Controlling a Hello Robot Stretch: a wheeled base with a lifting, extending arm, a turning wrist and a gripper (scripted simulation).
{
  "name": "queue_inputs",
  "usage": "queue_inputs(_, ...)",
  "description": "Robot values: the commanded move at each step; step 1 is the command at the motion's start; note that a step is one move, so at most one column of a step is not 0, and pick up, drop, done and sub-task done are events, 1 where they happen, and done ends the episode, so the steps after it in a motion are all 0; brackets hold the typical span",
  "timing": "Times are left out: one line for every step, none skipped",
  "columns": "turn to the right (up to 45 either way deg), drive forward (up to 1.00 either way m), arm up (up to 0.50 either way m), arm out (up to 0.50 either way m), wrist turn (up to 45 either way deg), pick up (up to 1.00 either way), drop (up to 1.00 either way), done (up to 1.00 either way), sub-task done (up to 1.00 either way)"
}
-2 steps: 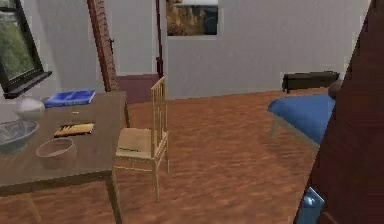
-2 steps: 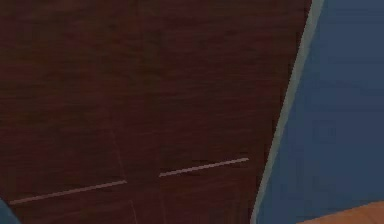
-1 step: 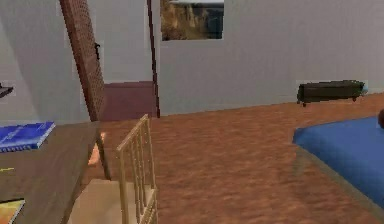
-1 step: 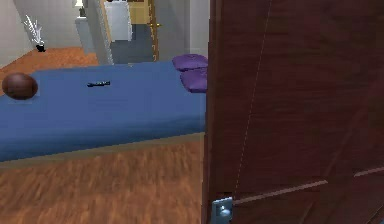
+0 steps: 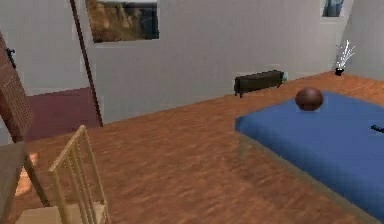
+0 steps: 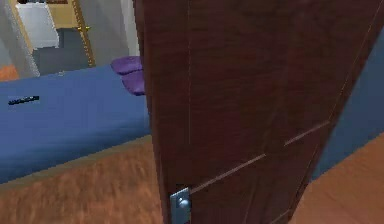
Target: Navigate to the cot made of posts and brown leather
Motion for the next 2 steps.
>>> queue_inputs(0.0,1.00,0.00,0.00,0.0,0.00,0.00,0.00,0.00)
queue_inputs(3.0,0.00,0.00,0.00,0.0,0.00,0.00,0.00,0.00)
